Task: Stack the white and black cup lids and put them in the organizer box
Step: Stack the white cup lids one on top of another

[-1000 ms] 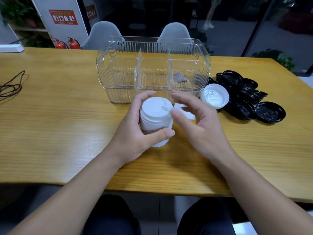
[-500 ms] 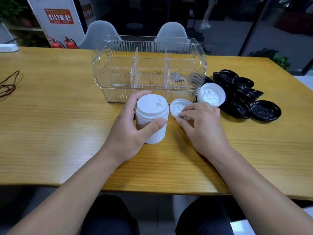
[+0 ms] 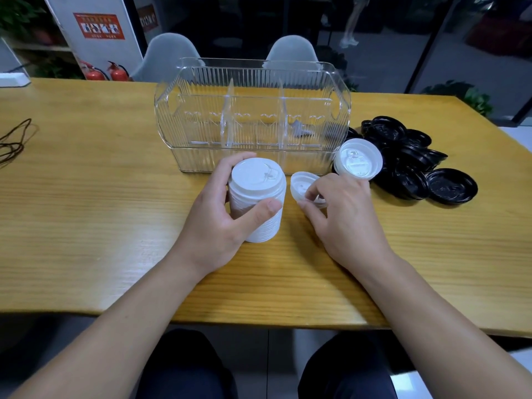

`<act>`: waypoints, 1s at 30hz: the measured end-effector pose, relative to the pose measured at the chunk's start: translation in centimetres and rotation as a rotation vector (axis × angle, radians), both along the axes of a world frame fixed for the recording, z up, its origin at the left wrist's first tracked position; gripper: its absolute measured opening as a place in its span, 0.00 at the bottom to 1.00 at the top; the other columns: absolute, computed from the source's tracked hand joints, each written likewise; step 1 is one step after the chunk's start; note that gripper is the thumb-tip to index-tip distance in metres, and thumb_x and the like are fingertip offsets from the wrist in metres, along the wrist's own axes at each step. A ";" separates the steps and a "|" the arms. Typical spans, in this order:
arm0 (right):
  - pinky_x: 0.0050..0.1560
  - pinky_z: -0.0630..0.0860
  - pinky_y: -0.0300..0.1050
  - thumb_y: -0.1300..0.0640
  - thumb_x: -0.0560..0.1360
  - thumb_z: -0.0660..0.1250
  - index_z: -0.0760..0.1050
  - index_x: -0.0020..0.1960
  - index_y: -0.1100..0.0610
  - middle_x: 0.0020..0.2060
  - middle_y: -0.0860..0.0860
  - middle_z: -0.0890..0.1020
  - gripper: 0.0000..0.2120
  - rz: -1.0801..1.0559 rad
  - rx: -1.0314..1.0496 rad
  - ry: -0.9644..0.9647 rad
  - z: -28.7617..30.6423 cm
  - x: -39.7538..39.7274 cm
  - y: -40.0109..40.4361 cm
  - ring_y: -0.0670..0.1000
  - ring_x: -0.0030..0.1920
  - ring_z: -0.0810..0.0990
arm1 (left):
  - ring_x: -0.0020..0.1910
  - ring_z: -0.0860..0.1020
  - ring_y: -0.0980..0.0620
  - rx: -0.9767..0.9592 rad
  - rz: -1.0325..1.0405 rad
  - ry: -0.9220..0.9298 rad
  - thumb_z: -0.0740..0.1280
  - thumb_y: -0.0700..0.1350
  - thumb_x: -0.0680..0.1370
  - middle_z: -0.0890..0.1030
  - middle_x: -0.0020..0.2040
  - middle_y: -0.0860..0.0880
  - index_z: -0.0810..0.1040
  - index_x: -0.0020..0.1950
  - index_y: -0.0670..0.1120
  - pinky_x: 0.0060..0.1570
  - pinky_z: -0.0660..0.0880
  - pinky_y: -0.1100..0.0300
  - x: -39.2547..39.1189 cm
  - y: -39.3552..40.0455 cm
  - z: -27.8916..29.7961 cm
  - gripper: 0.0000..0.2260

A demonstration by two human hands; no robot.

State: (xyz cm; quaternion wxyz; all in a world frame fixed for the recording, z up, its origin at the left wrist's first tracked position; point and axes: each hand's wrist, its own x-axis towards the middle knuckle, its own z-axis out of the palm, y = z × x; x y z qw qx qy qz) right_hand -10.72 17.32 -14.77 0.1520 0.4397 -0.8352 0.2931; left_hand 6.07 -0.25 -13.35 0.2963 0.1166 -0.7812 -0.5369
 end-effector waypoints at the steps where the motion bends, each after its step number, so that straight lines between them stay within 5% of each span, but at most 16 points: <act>1: 0.62 0.68 0.56 0.52 0.81 0.78 0.80 0.47 0.52 0.45 0.46 0.82 0.08 0.005 -0.004 -0.020 0.0 0.1 0.0 0.56 0.50 0.78 | 0.69 0.83 0.53 -0.003 0.000 0.000 0.81 0.57 0.78 0.84 0.68 0.61 0.74 0.79 0.58 0.70 0.79 0.54 0.0 0.0 0.0 0.31; 8: 0.62 0.76 0.60 0.50 0.75 0.84 0.83 0.43 0.48 0.46 0.41 0.85 0.10 0.033 -0.188 -0.301 0.2 -0.1 0.7 0.47 0.51 0.80 | 0.68 0.83 0.53 -0.005 0.002 0.005 0.81 0.58 0.77 0.84 0.67 0.60 0.75 0.79 0.57 0.70 0.79 0.53 -0.1 0.0 -0.1 0.32; 15: 0.47 0.73 0.43 0.57 0.80 0.80 0.85 0.46 0.53 0.41 0.45 0.84 0.06 0.046 -0.437 -0.346 1.0 0.3 0.9 0.46 0.41 0.76 | 0.70 0.82 0.55 -0.027 0.012 -0.003 0.81 0.57 0.78 0.82 0.69 0.63 0.73 0.81 0.57 0.71 0.79 0.56 0.0 0.1 0.0 0.33; 20: 0.46 0.76 0.59 0.59 0.85 0.75 0.83 0.47 0.64 0.37 0.61 0.83 0.10 0.205 -0.716 -0.689 2.5 0.3 0.9 0.59 0.39 0.79 | 0.79 0.76 0.52 -0.140 -0.009 0.011 0.81 0.54 0.78 0.77 0.78 0.59 0.68 0.87 0.56 0.80 0.73 0.50 0.3 0.3 0.1 0.39; 26: 0.46 0.77 0.44 0.55 0.80 0.74 0.83 0.46 0.58 0.37 0.56 0.85 0.07 0.434 -0.904 -1.148 4.0 1.2 0.4 0.51 0.39 0.84 | 0.88 0.65 0.50 -0.288 -0.006 0.052 0.76 0.48 0.81 0.71 0.86 0.53 0.69 0.88 0.48 0.87 0.62 0.56 0.4 0.4 0.4 0.35; 30: 0.44 0.77 0.40 0.56 0.80 0.72 0.83 0.46 0.56 0.39 0.53 0.87 0.06 0.532 -0.894 -1.273 4.6 1.6 -0.1 0.48 0.39 0.86 | 0.89 0.64 0.46 -0.304 -0.052 0.067 0.72 0.50 0.85 0.70 0.87 0.52 0.67 0.89 0.46 0.88 0.62 0.45 0.3 0.3 0.2 0.34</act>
